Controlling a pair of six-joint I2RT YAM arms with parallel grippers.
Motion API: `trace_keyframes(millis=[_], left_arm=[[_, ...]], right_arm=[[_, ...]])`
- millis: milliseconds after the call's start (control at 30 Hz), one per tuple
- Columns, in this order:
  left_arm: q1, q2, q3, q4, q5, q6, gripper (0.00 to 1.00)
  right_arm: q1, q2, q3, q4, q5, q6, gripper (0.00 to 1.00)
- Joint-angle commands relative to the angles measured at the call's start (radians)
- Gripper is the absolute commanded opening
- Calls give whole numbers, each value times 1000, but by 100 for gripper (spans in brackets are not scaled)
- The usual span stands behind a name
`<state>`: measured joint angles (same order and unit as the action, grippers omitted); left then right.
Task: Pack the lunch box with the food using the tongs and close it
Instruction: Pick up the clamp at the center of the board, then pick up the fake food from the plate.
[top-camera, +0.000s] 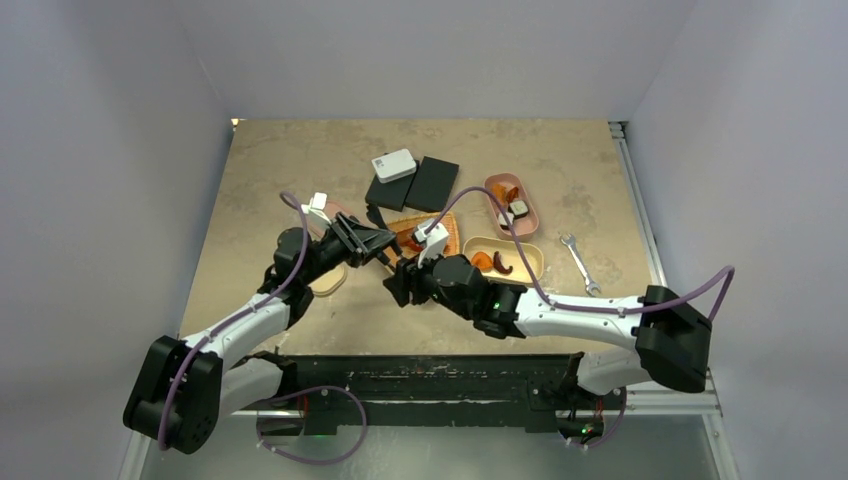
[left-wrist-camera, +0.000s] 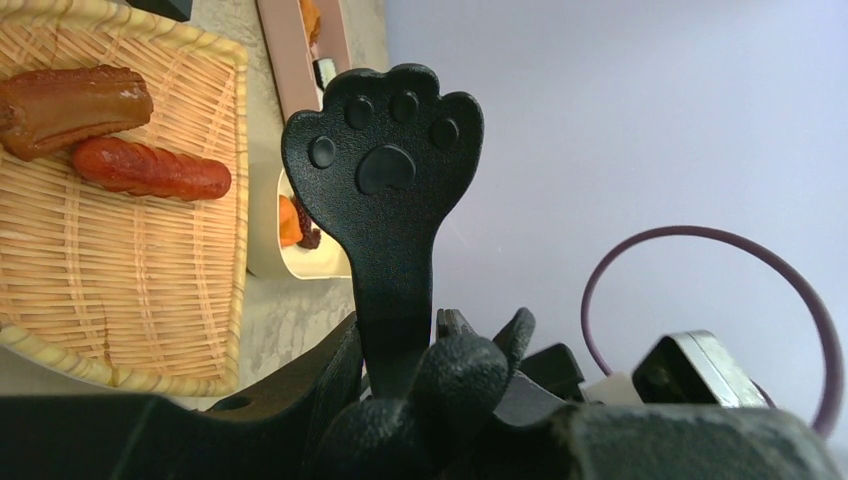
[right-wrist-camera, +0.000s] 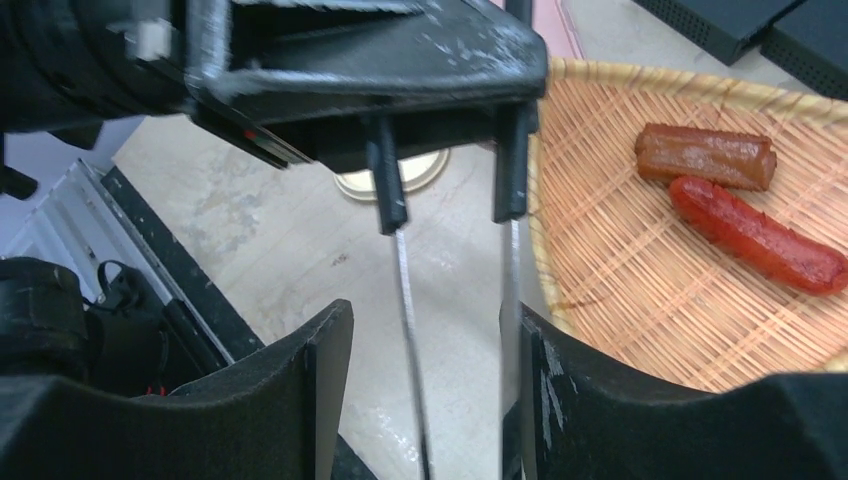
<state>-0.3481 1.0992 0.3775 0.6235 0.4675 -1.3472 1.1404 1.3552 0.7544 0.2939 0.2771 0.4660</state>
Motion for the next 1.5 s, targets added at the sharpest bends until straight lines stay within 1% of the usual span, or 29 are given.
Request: trace_keyframes(millis=[0,133,300,367,500,533,567,667,733,867,1067,1133,1267,1367,1467], left_arm=[[4,-16,-2,20,-28,-12,0],[4,-12,-2,13,-31,-13,0],[4,-13,1,-13,-40,8,0],[4,-12,9,-45,-44,35,8],[4,-7,49,-158,-56,131,30],[4,-7,64,-188,-61,162,37],[4,-10,87,-225,-69,202,45],[4,-13,148,-350,-90,301,64],[4,-16,186,-414,-103,361,69],[6,-27,221,-496,-126,431,74],[22,-53,271,-638,-179,540,77],[26,-61,298,-698,-202,584,78],[31,-62,350,-754,-226,653,79],[43,-49,417,-801,-246,733,80],[52,-13,516,-879,-302,852,80]], right_arm=[[34,24,83,-10,148,-31,58],[46,54,100,-27,162,-35,51],[52,53,104,-38,172,-26,40],[52,45,106,-53,177,-16,37],[51,40,112,-100,172,17,31],[52,42,114,-116,148,24,28],[52,45,118,-133,140,32,27],[51,54,132,-177,139,59,24],[50,58,141,-204,140,77,23],[41,55,151,-247,137,101,22],[0,9,149,-371,104,124,22],[-17,-14,132,-389,76,123,22],[-54,-39,116,-430,10,113,23],[-96,-42,141,-517,-35,97,22],[-140,-59,157,-604,-94,66,22]])
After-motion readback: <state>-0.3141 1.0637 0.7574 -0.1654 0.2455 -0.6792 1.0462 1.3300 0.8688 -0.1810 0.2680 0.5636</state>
